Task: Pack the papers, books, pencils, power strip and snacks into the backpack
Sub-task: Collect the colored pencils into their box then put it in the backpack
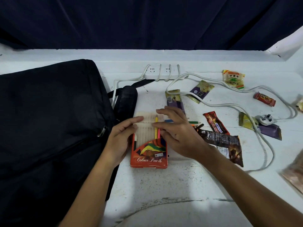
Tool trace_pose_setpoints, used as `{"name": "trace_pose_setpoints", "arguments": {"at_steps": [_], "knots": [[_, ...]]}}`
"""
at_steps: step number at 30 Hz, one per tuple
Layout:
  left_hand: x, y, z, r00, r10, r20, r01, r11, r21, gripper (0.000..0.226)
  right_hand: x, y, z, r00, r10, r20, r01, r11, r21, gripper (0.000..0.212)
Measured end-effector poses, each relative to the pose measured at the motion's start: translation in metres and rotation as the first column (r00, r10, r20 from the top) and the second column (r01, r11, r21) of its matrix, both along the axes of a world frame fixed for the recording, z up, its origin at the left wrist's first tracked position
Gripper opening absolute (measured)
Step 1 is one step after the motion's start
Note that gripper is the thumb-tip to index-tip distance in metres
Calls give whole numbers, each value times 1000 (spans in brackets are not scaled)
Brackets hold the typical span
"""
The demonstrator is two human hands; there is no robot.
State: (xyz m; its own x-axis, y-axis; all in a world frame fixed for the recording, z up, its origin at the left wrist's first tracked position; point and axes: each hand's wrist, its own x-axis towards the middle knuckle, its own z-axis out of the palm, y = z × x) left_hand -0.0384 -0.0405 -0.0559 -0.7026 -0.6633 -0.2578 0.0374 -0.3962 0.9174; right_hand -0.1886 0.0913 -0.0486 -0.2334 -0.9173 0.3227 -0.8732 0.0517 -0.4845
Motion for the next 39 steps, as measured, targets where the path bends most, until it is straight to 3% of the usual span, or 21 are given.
{"name": "trace_pose_setpoints", "arguments": {"at_steps": [13,17,21,24,28,30,35,39], "knots": [[1,-1,-3,1000,8,-13,-8,1000,0,29,14,14,-9,993,-38,115,44,998,-52,33],[0,0,-2,1000,15,-5,-15,1000,19,29,-6,8,-10,956,-263,126,279,951,-132,26],[1,0,-3,1000,7,12,-7,1000,7,31,-38,-5,-7,913,-409,0,408,911,53,21],[1,-1,-3,1000,2,24,-2,1000,-8,31,-42,-13,-7,923,-369,-106,383,904,192,23],[1,-1,-4,1000,6,25,-5,1000,-23,31,-41,-17,-10,930,-321,-176,356,908,222,20],[1,-1,-4,1000,10,19,-9,1000,-18,32,-40,-18,-13,929,-314,-195,348,921,177,19],[0,-1,-4,1000,-2,15,2,1000,2,31,-31,-21,-2,971,-230,-63,220,966,-134,30],[-1,-1,-5,1000,10,23,-9,1000,-20,32,-14,-23,10,995,-9,-103,-5,990,-140,23]]}}
